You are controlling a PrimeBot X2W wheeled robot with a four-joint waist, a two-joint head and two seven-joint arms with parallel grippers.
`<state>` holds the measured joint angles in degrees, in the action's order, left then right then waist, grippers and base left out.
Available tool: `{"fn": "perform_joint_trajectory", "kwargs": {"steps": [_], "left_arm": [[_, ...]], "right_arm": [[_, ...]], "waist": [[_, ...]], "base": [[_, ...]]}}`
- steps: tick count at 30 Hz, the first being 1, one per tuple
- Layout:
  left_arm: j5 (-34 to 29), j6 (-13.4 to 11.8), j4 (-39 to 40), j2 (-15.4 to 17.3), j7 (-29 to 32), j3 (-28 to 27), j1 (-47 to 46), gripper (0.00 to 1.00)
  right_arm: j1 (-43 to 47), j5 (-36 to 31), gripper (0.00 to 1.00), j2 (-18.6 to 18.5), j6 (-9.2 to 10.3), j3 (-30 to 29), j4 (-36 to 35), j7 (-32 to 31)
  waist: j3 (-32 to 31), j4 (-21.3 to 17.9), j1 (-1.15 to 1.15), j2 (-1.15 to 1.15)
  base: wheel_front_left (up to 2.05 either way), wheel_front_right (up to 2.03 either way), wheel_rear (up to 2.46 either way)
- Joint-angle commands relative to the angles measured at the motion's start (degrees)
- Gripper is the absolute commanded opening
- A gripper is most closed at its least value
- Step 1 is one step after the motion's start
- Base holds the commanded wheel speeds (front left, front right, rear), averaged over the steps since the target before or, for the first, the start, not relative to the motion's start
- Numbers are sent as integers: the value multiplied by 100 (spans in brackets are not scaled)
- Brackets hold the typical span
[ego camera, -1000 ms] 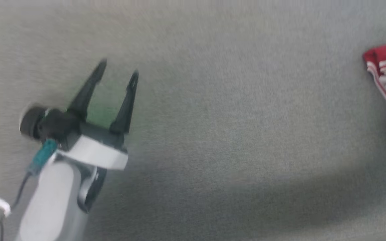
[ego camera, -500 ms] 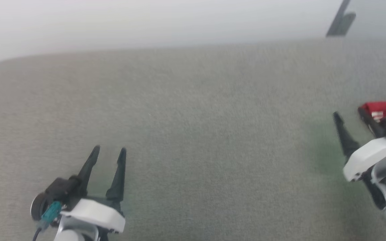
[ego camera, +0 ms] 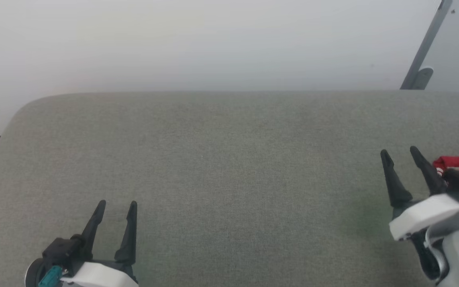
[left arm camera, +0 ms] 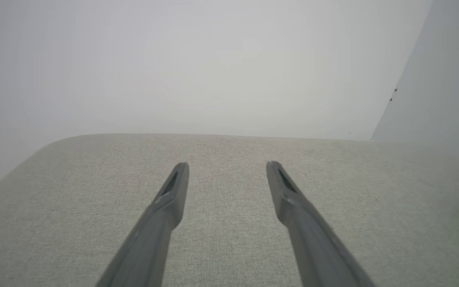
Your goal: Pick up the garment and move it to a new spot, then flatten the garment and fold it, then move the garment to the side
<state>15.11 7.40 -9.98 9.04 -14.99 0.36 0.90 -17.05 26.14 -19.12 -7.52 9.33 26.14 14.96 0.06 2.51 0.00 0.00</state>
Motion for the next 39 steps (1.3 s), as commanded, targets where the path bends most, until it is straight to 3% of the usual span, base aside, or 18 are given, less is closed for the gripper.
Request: {"fn": "perform_joint_trajectory", "kwargs": {"steps": [1,24,39], "left_arm": [[33,9,72,-8,-25,-22,118,100],[135,9,887,63,-25,-218,919,100],[160,9,908,9,-25,-223,977,100]], "right_arm": [[301,-75,100,168,6,-210,-249,24],[1993,-576,100,744,5,-1328,-1960,-158],[2158,-629,100,844,5,-1430,-2259,-322]], "waist": [[-52,32,0,0],[-239,101,0,0],[-280,94,0,0]], "base": [[0,0,0],[0,0,0],[0,0,0]]}}
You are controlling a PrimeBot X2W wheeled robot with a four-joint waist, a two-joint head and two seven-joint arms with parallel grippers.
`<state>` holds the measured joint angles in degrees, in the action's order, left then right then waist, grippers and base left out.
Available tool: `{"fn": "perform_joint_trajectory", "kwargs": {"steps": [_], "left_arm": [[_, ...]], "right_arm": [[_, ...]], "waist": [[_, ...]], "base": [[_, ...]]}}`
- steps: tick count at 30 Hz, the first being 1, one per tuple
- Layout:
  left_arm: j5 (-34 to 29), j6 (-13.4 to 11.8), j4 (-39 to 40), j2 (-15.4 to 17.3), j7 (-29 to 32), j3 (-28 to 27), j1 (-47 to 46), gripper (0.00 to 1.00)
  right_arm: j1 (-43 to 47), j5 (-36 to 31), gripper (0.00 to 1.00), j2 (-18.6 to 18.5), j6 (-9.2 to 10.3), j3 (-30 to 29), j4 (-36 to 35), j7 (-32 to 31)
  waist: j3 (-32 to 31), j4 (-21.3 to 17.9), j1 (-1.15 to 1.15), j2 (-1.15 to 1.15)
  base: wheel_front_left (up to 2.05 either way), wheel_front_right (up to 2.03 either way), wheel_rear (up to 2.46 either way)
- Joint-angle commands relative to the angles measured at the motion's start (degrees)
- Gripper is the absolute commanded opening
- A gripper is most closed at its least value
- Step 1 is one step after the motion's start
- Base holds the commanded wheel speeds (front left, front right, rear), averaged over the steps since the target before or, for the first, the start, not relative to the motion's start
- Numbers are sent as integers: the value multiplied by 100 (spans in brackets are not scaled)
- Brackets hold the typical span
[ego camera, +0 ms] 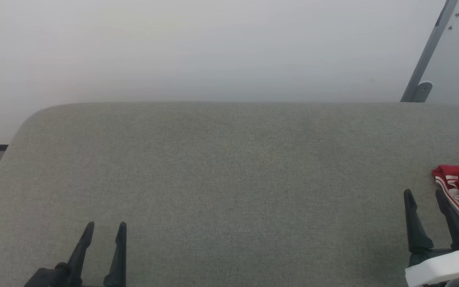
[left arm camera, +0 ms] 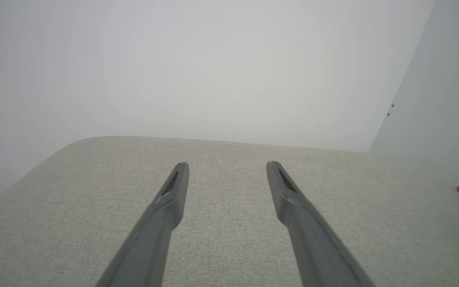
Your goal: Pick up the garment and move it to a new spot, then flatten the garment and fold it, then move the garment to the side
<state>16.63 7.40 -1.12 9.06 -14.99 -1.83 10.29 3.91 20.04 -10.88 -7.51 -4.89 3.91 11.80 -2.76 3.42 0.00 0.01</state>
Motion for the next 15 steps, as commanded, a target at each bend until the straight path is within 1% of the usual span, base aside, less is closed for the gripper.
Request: {"fn": "perform_joint_trajectory", "kwargs": {"steps": [1,13,14,15], "left_arm": [[-5,9,34,2,-25,-16,37,100],[56,9,20,-65,-25,-63,74,100],[59,0,-9,-62,1,-40,23,0],[60,0,-59,-75,3,-30,25,0]], "right_arm": [[63,-19,100,27,4,-12,-47,-11],[31,-16,100,89,4,27,-112,-53],[27,-5,0,67,0,24,-57,-48],[42,-5,0,80,0,33,-8,-49]], "waist": [[6,6,0,-1],[47,7,0,-1],[48,7,0,-1],[48,7,0,-1]], "base": [[0,0,0],[0,0,0],[0,0,0],[0,0,0]]}}
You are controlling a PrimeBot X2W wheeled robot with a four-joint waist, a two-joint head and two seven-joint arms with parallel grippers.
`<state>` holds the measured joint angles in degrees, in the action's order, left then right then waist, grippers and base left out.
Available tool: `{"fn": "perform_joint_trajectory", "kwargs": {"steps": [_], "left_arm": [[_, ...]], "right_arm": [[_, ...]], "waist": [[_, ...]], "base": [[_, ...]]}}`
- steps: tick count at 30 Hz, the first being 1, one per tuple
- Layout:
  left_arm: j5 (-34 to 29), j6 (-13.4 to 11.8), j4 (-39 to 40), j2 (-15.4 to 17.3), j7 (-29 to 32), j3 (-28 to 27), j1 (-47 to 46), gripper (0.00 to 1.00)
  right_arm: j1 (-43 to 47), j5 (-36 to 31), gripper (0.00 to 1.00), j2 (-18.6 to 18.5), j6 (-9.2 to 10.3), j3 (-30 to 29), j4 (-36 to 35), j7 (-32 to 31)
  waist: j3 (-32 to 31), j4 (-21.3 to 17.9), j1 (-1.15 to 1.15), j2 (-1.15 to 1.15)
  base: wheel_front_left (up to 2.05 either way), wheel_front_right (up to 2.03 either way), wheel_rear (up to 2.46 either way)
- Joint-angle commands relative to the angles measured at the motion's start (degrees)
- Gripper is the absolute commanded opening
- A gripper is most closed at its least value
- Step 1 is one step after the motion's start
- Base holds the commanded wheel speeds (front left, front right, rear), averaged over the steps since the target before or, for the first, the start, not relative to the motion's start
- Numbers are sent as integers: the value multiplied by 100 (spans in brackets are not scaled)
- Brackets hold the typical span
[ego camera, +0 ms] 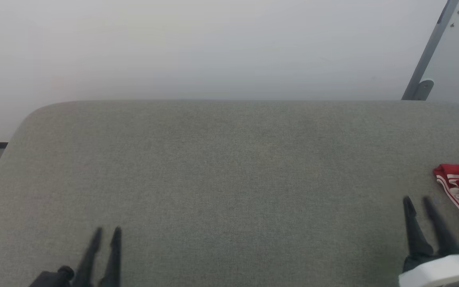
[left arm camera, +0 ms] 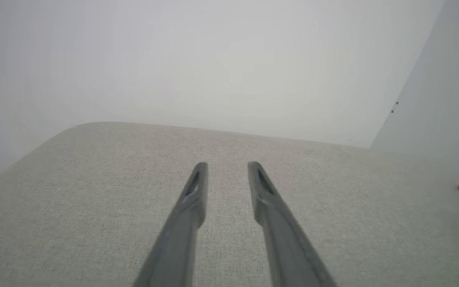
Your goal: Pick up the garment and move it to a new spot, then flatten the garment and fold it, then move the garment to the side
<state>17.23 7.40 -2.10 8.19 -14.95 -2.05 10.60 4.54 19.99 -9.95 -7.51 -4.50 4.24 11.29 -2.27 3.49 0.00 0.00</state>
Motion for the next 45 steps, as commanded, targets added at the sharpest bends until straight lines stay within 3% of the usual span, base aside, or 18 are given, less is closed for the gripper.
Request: {"fn": "perform_joint_trajectory", "kwargs": {"steps": [1,29,45], "left_arm": [[2,0,-20,-6,1,1,2,0],[2514,3,-482,-130,626,-46,-563,0],[3635,5,-622,-188,927,-96,-817,0]], "right_arm": [[9,2,0,8,0,6,16,-2],[-324,2342,0,265,0,-52,392,-589],[-495,3411,0,362,0,-85,518,-848]], "waist": [[0,0,0,0],[51,-73,0,0],[81,-115,0,0]], "base": [[0,0,0],[0,0,0],[0,0,0]]}}
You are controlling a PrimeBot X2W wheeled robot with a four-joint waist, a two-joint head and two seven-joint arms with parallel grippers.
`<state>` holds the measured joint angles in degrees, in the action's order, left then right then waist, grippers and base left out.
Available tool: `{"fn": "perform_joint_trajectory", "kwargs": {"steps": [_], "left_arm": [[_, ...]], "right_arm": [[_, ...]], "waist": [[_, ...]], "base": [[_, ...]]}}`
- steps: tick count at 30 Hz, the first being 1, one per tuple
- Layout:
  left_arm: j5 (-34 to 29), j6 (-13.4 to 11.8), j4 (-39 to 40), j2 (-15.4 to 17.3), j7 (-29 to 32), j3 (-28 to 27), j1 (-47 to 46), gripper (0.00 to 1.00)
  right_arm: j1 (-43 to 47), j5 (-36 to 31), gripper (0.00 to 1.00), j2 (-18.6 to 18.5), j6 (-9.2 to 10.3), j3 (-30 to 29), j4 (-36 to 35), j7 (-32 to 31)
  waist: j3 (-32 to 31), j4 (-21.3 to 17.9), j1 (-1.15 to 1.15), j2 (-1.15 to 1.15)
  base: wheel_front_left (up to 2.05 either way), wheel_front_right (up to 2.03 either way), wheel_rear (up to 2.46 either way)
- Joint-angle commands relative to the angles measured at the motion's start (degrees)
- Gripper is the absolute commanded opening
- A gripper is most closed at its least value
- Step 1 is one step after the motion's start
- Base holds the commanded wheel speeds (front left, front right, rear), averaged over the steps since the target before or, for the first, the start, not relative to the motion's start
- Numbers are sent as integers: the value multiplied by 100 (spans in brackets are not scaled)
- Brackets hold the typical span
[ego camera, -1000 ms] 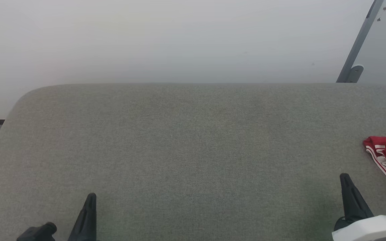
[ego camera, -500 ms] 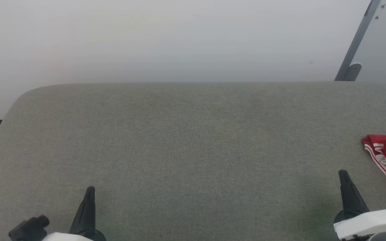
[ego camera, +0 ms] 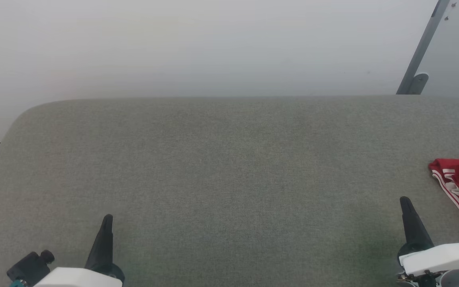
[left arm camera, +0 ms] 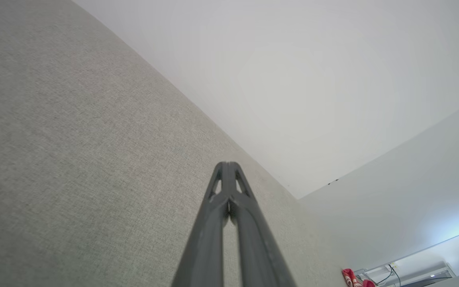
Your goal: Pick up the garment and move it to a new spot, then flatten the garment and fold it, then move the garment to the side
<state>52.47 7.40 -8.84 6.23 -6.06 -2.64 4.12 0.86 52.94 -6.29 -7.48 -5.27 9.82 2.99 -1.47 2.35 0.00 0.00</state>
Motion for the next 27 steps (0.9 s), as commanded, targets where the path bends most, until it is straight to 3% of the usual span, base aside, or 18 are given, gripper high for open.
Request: {"fn": "perform_joint_trajectory", "kwargs": {"steps": [1,27], "left_arm": [[178,5,42,4,57,-40,-185,0],[1795,8,-183,-95,514,-134,-541,0]], "right_arm": [[-140,182,0,1,-3,-10,-32,-38],[-396,1720,0,145,-3,-63,152,-420]], "waist": [[3,-4,0,0],[55,-79,0,0]], "base": [[0,0,0],[0,0,0]]}}
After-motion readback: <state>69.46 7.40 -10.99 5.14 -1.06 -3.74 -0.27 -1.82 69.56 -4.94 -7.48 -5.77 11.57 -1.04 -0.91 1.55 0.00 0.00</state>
